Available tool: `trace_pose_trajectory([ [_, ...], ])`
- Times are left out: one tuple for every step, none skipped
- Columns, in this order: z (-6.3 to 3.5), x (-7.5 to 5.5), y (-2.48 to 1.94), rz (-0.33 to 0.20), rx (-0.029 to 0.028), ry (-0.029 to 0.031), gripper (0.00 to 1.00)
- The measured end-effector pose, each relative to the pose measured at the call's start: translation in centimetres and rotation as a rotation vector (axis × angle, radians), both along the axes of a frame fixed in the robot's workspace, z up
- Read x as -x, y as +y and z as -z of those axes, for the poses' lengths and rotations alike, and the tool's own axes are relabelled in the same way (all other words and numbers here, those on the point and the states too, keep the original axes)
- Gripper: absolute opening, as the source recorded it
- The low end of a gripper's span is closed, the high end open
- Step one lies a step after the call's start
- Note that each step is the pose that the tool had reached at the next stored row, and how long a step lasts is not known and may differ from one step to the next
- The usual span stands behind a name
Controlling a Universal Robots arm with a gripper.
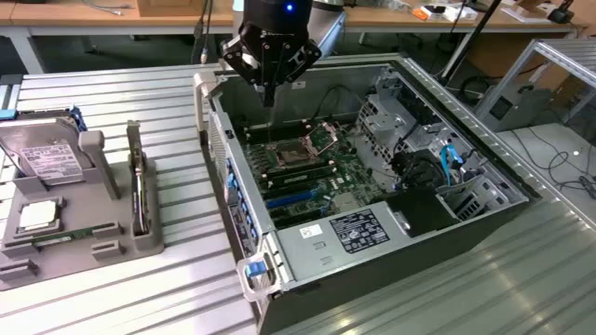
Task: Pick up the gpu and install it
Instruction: 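Reach for the gpu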
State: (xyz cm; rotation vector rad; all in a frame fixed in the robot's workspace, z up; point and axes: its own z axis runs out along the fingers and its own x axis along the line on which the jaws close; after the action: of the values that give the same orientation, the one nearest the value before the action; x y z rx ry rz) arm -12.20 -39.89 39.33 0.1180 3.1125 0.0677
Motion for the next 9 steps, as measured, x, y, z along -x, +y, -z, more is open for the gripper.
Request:
trace_pose_trajectory([
  [0.0,0.0,0.0,0.0,0.0,0.0,0.11],
  [0.0,0.0,0.0,0.0,0.0,0.0,0.11],
  [0.0,0.01,0.0,0.0,0.0001,0.0,0.11],
  [0.0,0.02,0.0,0.0,0.0,0.0,0.11],
  [0.0,0.04,0.0,0.0,0.0,0.0,0.11],
  [0.0,0.06,0.0,0.0,0.0001,0.0,0.11],
  [0.0,0.1,0.0,0.0,0.0,0.0,0.11],
  [0.0,0.12,0.0,0.0,0.0,0.0,0.11],
  [0.0,0.15,0.0,0.0,0.0,0.0,0.11],
])
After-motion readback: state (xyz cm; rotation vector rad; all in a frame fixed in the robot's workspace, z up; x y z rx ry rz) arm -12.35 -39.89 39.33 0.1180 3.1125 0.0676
